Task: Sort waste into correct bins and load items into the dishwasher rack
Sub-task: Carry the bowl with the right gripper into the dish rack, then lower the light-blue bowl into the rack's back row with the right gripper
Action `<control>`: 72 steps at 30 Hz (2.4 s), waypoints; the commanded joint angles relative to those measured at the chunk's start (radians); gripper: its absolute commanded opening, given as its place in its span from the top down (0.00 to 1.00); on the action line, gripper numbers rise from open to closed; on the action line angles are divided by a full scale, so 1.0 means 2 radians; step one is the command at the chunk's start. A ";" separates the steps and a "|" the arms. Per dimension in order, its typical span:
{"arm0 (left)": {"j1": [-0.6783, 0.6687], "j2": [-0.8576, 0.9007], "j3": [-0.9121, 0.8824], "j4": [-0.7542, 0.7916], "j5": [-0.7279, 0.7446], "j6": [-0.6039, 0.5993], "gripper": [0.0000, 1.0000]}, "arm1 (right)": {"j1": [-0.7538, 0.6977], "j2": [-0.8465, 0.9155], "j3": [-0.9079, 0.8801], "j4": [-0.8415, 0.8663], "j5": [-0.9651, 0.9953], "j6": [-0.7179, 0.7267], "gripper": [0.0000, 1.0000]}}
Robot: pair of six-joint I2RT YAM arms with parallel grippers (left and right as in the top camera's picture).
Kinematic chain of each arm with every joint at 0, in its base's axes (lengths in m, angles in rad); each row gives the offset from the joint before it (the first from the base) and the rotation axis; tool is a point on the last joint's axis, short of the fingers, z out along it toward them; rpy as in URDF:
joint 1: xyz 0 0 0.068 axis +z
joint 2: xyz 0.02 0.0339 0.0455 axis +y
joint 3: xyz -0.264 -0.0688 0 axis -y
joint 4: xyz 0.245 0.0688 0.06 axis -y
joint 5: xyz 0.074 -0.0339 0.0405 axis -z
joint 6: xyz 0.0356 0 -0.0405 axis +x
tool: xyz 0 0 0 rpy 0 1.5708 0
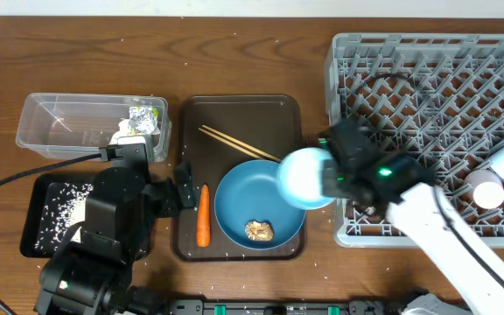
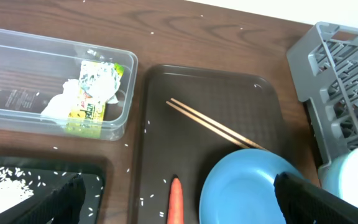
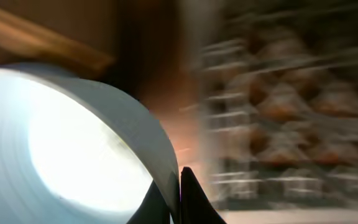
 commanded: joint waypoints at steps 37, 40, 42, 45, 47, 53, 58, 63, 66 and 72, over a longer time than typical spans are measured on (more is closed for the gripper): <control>0.003 0.072 0.004 -0.026 -0.006 0.003 0.02 | -0.067 0.158 0.009 0.282 0.476 -0.408 0.99; 0.002 0.078 0.004 -0.026 -0.006 0.003 0.02 | -0.068 0.171 0.009 0.289 0.525 -0.412 0.99; 0.003 0.080 0.004 -0.026 -0.006 0.003 0.02 | -0.068 0.175 0.009 0.289 0.531 -0.418 0.99; 0.003 0.081 0.004 -0.025 -0.006 0.003 0.02 | -0.065 0.176 0.009 0.287 0.524 -0.422 0.99; 0.003 0.081 0.004 -0.025 -0.006 0.003 0.02 | -0.061 0.176 0.009 0.287 0.513 -0.431 0.99; 0.003 0.081 0.004 -0.026 -0.006 0.003 0.02 | -0.039 0.176 0.009 0.288 0.480 -0.446 0.94; 0.003 0.081 0.004 -0.026 -0.006 0.003 0.02 | -0.031 0.176 0.009 0.285 0.469 -0.456 0.85; 0.003 0.081 0.004 -0.026 -0.006 0.003 0.02 | -0.030 0.176 0.009 0.282 0.472 -0.456 0.95; 0.003 0.081 0.004 -0.026 -0.006 0.003 0.02 | -0.030 0.175 0.009 0.284 0.501 -0.456 0.97; 0.003 0.081 0.004 -0.026 -0.006 0.003 0.02 | -0.030 0.175 0.009 0.284 0.508 -0.437 0.96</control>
